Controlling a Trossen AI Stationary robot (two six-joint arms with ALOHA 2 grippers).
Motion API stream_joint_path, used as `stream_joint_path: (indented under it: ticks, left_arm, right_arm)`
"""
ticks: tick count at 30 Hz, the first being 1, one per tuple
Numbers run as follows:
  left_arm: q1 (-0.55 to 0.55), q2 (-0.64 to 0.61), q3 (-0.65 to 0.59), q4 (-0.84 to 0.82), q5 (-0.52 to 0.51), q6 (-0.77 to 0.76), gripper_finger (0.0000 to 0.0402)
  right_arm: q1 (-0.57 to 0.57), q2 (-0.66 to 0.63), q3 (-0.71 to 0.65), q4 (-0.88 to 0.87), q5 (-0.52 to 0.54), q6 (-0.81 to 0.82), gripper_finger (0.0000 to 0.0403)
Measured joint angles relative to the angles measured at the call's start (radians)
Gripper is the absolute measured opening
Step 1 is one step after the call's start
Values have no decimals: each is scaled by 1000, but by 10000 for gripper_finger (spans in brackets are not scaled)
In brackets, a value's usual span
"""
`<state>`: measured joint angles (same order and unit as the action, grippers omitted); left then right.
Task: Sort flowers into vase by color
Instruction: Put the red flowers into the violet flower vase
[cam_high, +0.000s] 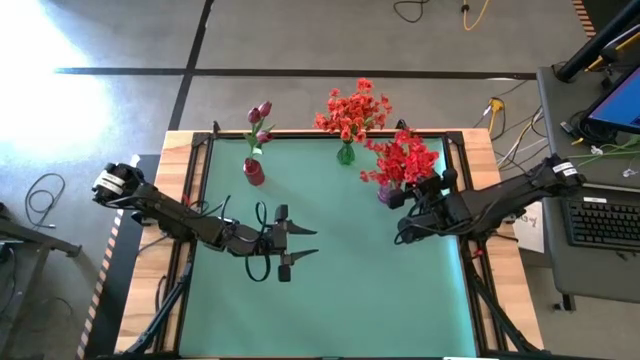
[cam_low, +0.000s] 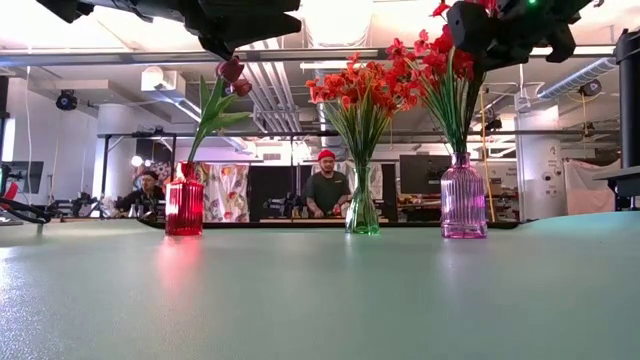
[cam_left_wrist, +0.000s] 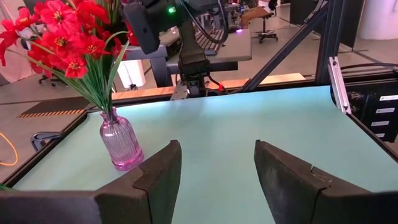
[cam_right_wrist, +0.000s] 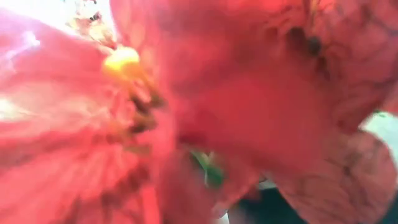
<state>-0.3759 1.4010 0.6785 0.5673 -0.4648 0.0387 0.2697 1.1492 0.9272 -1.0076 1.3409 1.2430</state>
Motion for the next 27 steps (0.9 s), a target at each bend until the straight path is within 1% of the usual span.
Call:
stream_joint_path:
  ticks: [14,27]
  left_arm:
    - [0,1,0,0,0,0,189]
    - [0,1,0,-6,0,-4,189]
  right_arm:
    - [-22,72,-5,0,-8,-2,18]
    - [-22,77,-5,-3,-10,6,18]
